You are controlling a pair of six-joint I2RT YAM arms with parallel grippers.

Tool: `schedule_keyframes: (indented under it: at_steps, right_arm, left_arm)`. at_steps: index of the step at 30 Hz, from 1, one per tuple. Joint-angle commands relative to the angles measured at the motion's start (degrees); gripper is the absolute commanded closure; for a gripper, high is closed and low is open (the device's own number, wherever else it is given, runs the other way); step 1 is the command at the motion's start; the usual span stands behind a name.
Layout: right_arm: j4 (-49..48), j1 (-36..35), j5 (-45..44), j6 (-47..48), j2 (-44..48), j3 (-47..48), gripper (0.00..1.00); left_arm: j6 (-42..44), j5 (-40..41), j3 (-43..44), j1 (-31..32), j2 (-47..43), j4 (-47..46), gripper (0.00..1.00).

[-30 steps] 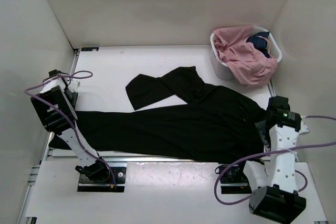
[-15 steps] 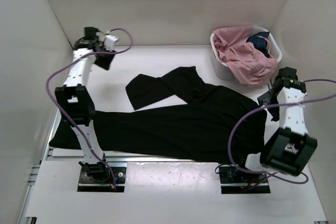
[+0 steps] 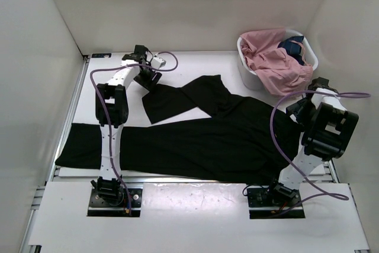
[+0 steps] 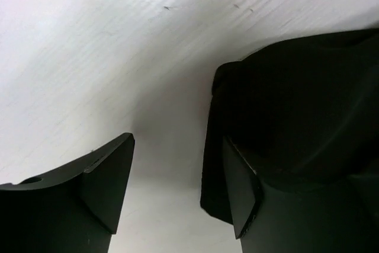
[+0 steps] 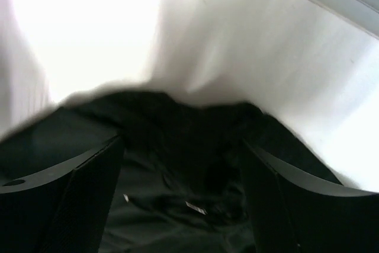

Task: Fold and stack the trousers
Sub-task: Flatten the trousers out

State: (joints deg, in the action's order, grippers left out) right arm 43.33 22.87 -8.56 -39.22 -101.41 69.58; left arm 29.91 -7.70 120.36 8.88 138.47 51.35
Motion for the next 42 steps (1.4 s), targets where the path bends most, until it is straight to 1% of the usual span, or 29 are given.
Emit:
schedule_keyframes:
  at_steps: [1, 2, 3, 4, 5, 6, 7, 10, 11, 12, 14, 15, 16, 18, 19, 20, 22, 25, 26, 27, 28, 29, 30, 32, 33, 36, 37, 40, 42]
  right_arm:
    - [-2.03, 0.42, 1.01, -1.38, -3.26, 2.93, 0.19]
    - [-2.02, 0.42, 1.0, -1.38, -3.27, 2.93, 0.21]
    - [-2.02, 0.42, 0.48, -1.38, -3.79, 2.93, 0.22]
    - [-2.54, 0.42, 0.47, -1.38, -3.8, 2.32, 0.27]
    - [-2.55, 0.42, 0.47, -1.38, -3.8, 2.31, 0.32]
    - [-3.25, 0.42, -0.05, -1.91, -3.8, 1.53, 0.36]
    - [-3.86, 0.42, -0.06, -2.52, -3.8, 1.0, 0.44]
    - [-3.87, 0.42, 0.47, -3.23, -4.33, 0.99, 0.58]
    - [-3.87, 0.42, 1.08, -3.23, -4.33, 0.99, 0.66]
    - [-3.87, 0.42, 1.09, -3.75, -4.33, 0.99, 0.73]
    - [-3.35, 0.42, 0.56, -3.76, -3.46, 0.47, 0.83]
    - [-3.34, 0.42, 0.56, -3.76, -2.4, 0.47, 0.93]
    - [-3.34, 0.42, 0.56, -3.76, -1.87, -0.05, 0.98]
    - [-3.34, 0.42, 1.08, -3.76, -0.29, -0.67, 1.0]
    - [-3.34, 0.42, 1.09, -3.76, 0.24, -0.68, 1.0]
    - [-3.86, 0.42, 1.61, -3.76, 0.85, -1.2, 1.0]
    - [-3.87, -0.11, 1.61, -3.76, 2.61, -1.72, 1.0]
    - [-3.87, -0.63, 2.23, -3.23, 4.81, -1.73, 1.0]
    - [-3.87, -0.64, 2.23, -2.71, 4.81, -1.73, 1.0]
    - [-3.87, -1.33, 2.23, -2.7, 5.6, -1.73, 1.0]
    - [-3.87, -1.34, 2.75, -2.7, 6.3, -1.73, 1.0]
    - [-3.87, -1.95, 2.76, -2.18, 6.31, -1.73, 1.0]
    - [-3.87, -2.65, 2.76, -2.17, 6.31, -1.73, 1.0]
    - [-3.34, -3.35, 2.76, -2.17, 6.83, -2.35, 1.0]
    - [-3.34, -3.88, 2.76, -2.17, 6.83, -2.35, 1.0]
    - [-3.34, -4.42, 2.76, -2.17, 7.36, -2.87, 1.0]
    - [-3.34, -4.94, 2.76, -2.17, 7.36, -2.87, 1.0]
    - [-3.34, -5.47, 2.76, -1.65, 7.36, -2.87, 1.0]
    - [-3.34, -5.47, 2.76, -1.65, 7.89, -3.49, 1.0]
  left_arm:
    - [-0.56, -3.1, -3.45, 0.96, -1.28, 1.38, 0.28]
    - [-0.56, -4.06, -4.42, 0.96, -1.89, 2.16, 0.3]
    - [-0.56, -5.73, -5.65, 1.65, -1.89, 3.39, 0.34]
    - [-0.03, -5.74, -5.66, 1.66, -1.89, 4.62, 0.5]
    - [-0.03, -6.35, -6.27, 1.66, -1.89, 5.76, 0.61]
    - [-0.03, -6.36, -6.27, 1.66, -1.89, 7.52, 0.76]
    - [-0.03, -6.36, -6.8, 1.66, -1.89, 8.23, 0.86]
    - [-0.03, -4.26, -6.19, 1.66, -3.28, 10.35, 0.86]
    - [-0.55, -2.42, -5.66, 1.66, -3.99, 10.35, 0.86]
    - [-0.56, -0.14, -4.79, 1.66, -4.79, 10.35, 0.86]
    - [-0.56, 7.67, -1.89, 0.79, -7.77, 7.72, 0.86]
    - [0.75, 10.4, -0.92, 0.26, -8.83, 6.49, 0.86]
    - [3.72, 15.65, -0.04, -0.88, -9.97, 5.17, 0.86]
    - [7.07, 21.65, 1.37, -1.76, -13.31, 0.0, 0.86]
    - [10.66, 26.38, 1.37, -2.29, -14.54, -2.11, 0.86]
    - [12.35, 27.99, 1.37, -2.29, -17.07, -4.14, 0.86]
    - [15.51, 30.11, 1.37, -2.82, -19.37, -7.75, 0.86]
    - [16.06, 29.51, 0.76, -2.82, -24.38, -7.76, 0.86]
    - [15.45, 27.24, -4.11, -2.82, -26.39, -7.76, 0.86]
    - [15.44, 26.0, -7.9, -2.82, -31.2, -7.76, 0.86]
    - [16.05, 25.03, -12.29, -2.82, -33.68, -8.28, 0.86]
    - [16.84, 25.02, -22.0, -2.82, -35.88, -8.29, 0.86]
    - [16.85, 25.02, -27.14, -2.82, -39.73, -8.29, 0.86]
    - [16.85, 24.41, -37.42, -2.82, -43.01, -8.29, 0.86]
    - [16.85, 24.4, -46.96, -3.43, -45.37, -8.29, 0.86]
    - [15.89, 23.88, -57.48, -5.53, -46.8, -8.9, 0.86]
    - [15.18, 23.88, -60.82, -6.41, -46.8, -8.9, 0.8]
    - [13.24, 23.88, -61.64, -9.49, -45.06, -8.9, 0.52]
    - [12.02, 22.4, -58.58, -11.42, -45.05, -6.62, 0.43]
